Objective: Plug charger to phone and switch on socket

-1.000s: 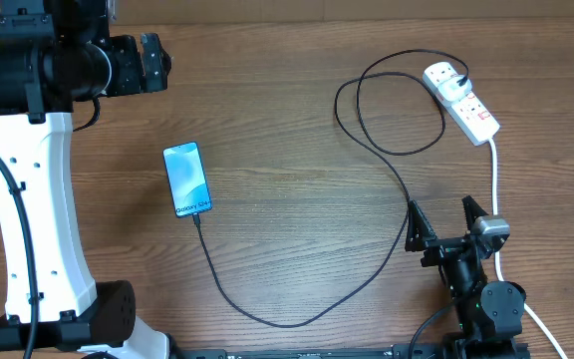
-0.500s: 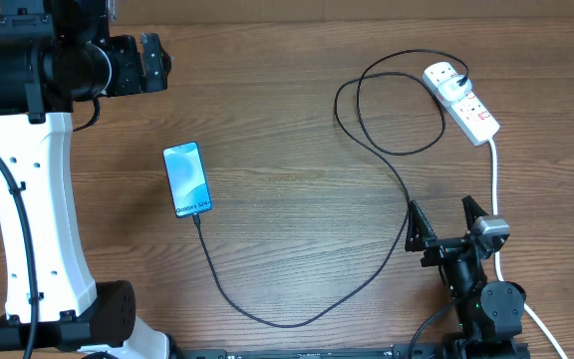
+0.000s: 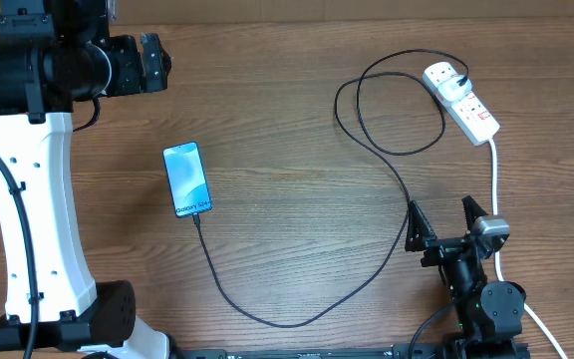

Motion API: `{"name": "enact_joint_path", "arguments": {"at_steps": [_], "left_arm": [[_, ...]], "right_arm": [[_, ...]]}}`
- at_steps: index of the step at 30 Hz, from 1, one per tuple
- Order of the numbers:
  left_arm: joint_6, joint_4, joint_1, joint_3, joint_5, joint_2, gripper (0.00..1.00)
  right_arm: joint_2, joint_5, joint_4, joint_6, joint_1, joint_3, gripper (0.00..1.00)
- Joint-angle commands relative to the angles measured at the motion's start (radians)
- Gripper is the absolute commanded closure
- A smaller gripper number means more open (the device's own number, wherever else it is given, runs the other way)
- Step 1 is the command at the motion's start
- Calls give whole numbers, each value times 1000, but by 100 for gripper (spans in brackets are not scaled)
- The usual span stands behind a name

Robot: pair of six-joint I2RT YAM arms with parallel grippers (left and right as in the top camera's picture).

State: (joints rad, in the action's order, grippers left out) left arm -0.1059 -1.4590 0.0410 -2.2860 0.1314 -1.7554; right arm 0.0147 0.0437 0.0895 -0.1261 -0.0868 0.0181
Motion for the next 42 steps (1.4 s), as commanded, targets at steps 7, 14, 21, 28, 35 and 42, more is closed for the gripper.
{"name": "enact_joint_path", "arguments": {"at_steps": [7,14,21,28,35,42], "left_arm": [[-6,-14,-8,6,-64,85,0],[-2,158,-9,281,-68,332,0],[76,566,-10,842,-34,720,0],[84,940,-10,1359,-34,1075,0],[84,1278,-10,1772,-33,1331,0],[152,1398,-22,1997,-34,1506,0]], "right_arm": [[-12,-13,-6,3,-5,-10,0],[-12,-13,-6,3,-5,-10,0],[-12,-13,-6,3,-5,-10,0],[-12,-13,-6,3,-5,-10,0],[-12,-13,-6,3,-5,-10,0],[-12,-13,-6,3,-5,-10,0]]}}
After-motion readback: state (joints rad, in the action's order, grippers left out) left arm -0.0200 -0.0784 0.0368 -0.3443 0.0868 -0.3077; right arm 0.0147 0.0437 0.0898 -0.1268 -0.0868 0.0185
